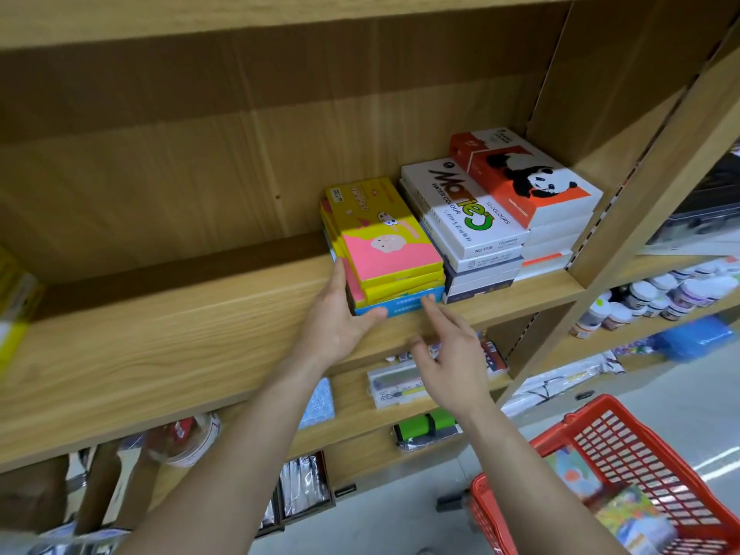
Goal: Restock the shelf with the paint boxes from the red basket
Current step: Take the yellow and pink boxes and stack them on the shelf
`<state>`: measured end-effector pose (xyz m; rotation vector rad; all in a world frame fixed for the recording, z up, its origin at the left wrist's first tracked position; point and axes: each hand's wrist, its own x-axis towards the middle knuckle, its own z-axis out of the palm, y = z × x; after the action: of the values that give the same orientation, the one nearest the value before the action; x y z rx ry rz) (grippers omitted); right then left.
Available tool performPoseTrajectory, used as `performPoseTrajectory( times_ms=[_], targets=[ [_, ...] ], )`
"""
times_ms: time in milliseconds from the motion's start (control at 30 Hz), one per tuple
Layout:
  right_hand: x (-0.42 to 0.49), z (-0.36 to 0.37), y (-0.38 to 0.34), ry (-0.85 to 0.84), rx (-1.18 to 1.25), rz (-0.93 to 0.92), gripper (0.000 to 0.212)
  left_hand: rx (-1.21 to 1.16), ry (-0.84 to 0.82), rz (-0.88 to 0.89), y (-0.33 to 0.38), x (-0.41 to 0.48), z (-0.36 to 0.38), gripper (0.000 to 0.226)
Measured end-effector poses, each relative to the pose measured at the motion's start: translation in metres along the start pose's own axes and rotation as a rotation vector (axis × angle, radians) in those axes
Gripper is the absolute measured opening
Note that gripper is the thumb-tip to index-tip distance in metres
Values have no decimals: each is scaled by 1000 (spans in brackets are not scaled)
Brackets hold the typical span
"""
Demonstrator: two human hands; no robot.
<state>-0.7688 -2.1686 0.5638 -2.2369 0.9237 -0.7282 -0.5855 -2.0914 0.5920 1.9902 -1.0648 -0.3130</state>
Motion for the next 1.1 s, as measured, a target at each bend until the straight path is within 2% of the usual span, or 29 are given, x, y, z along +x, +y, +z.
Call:
performPoseTrajectory(
  times_ms=[67,167,367,567,700,800,867,900,967,1000,1033,1100],
  targets=[
    [-1,-1,0,-8,28,4,62,-91,25,27,8,-2,1,86],
    [-1,-6,-1,15,15,1,63,-74,34,60,11,2,5,76],
    [10,-8,-8,-23,-143,11,73,85,-11,-27,14,9,8,87],
    [4,-10,-16,10,-120,37,75,121,-7,-5,5,13,2,96],
    [3,-10,-17,-33,-106,123,78,109,-73,-19,1,17,0,95],
    [-11,-12,-13,34,-55,163,74,107,-133,-32,3,17,-4,91],
    [-28,-15,-5,55,-56,194,69,116,-105,-12,9,8,-9,83],
    [-39,-18,1,55,-74,209,67,104,-36,37,12,-2,-12,75],
    [-64,-26,19,59,-115,263,63,32,140,232,20,-35,-13,53],
    [-77,-31,31,65,-136,303,60,5,172,325,24,-53,-7,43],
    [-91,-36,44,68,-164,349,58,-17,140,384,25,-72,1,37],
    [-119,-49,75,55,-227,455,55,-19,-93,385,26,-104,28,31]
  ],
)
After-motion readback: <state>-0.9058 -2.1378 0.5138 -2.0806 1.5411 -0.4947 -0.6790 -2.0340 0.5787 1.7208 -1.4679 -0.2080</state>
